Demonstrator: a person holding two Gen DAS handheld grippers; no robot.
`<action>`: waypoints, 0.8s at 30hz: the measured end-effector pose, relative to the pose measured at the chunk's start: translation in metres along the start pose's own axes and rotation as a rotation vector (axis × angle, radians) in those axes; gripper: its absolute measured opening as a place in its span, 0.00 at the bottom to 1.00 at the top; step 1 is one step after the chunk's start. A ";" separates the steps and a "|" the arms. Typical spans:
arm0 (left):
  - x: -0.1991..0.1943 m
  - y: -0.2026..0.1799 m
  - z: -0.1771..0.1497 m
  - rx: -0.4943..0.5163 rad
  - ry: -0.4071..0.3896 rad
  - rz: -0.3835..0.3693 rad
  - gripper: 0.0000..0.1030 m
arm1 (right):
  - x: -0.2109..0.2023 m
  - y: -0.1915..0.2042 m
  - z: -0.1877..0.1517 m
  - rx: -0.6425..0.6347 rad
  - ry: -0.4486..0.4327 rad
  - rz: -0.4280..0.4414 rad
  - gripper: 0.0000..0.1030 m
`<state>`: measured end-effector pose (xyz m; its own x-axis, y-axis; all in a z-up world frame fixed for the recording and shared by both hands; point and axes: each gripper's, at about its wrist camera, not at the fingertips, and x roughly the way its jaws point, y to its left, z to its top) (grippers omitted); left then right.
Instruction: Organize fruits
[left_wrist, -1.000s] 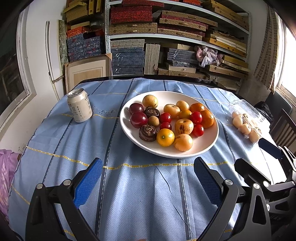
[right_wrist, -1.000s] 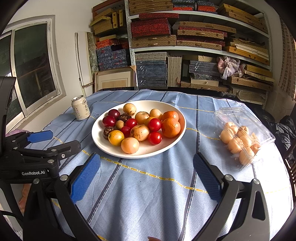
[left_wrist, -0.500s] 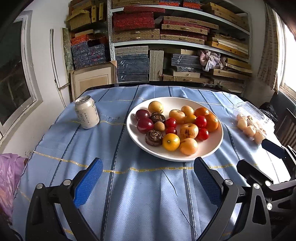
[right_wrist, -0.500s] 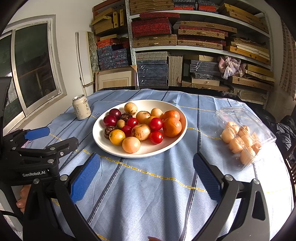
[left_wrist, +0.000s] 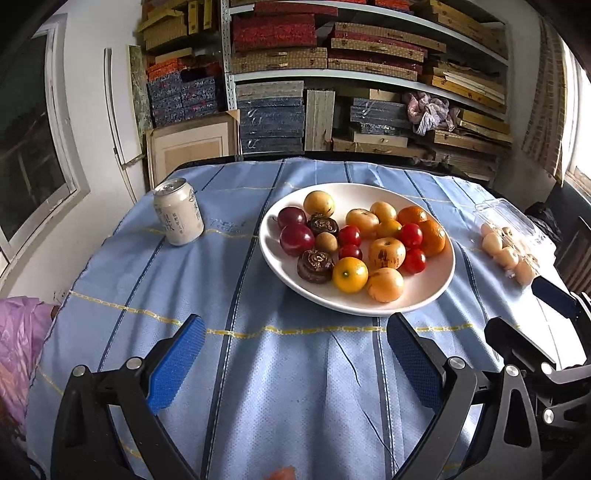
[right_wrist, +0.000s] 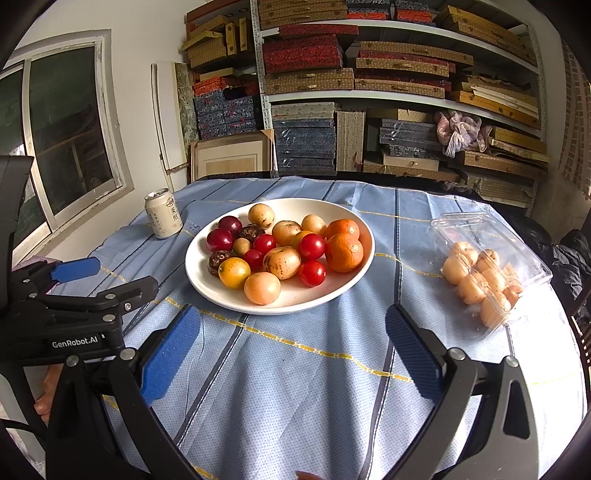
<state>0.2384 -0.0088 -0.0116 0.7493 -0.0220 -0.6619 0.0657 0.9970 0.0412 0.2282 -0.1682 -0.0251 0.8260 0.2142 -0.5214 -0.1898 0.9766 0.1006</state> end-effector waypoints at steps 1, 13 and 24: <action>0.000 0.000 0.000 0.001 0.001 -0.003 0.96 | 0.000 0.000 0.000 -0.001 0.000 -0.001 0.96; 0.002 0.000 0.000 0.003 0.010 -0.012 0.96 | 0.000 0.002 0.000 -0.001 0.002 0.001 0.96; 0.001 -0.003 -0.001 0.004 0.013 -0.016 0.96 | 0.001 0.004 0.000 -0.006 0.005 0.002 0.96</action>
<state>0.2383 -0.0112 -0.0126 0.7397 -0.0368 -0.6719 0.0800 0.9962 0.0335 0.2279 -0.1645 -0.0254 0.8230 0.2158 -0.5255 -0.1943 0.9762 0.0966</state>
